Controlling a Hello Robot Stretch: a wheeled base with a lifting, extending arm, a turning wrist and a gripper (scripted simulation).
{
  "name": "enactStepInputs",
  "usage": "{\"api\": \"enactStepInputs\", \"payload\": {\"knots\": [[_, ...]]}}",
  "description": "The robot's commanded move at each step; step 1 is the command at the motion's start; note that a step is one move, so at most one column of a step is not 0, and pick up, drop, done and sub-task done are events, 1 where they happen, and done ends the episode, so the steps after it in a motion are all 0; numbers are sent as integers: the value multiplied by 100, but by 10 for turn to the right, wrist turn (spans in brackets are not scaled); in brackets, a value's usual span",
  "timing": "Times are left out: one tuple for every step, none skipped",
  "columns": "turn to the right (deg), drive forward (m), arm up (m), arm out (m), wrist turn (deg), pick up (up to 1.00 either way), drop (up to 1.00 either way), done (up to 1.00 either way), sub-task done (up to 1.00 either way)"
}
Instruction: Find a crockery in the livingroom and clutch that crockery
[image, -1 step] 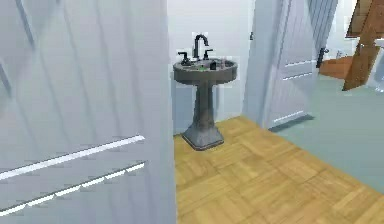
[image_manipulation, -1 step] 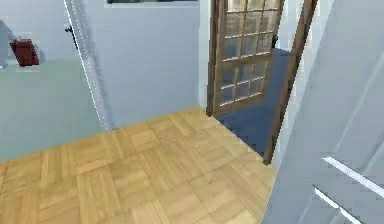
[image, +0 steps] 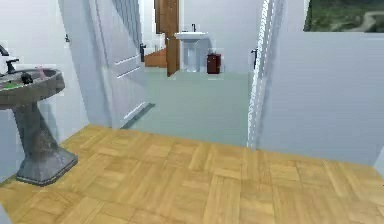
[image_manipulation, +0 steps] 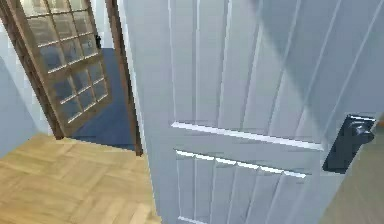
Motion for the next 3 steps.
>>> {"api": "enactStepInputs", "payload": {"knots": [[330, 0, 0, 0, 0, 0, 0, 0, 0], [0, 65, 0, 0, 0, 0, 0, 0, 0], [300, 0, 0, 0, 0, 0, 0, 0, 0]]}}
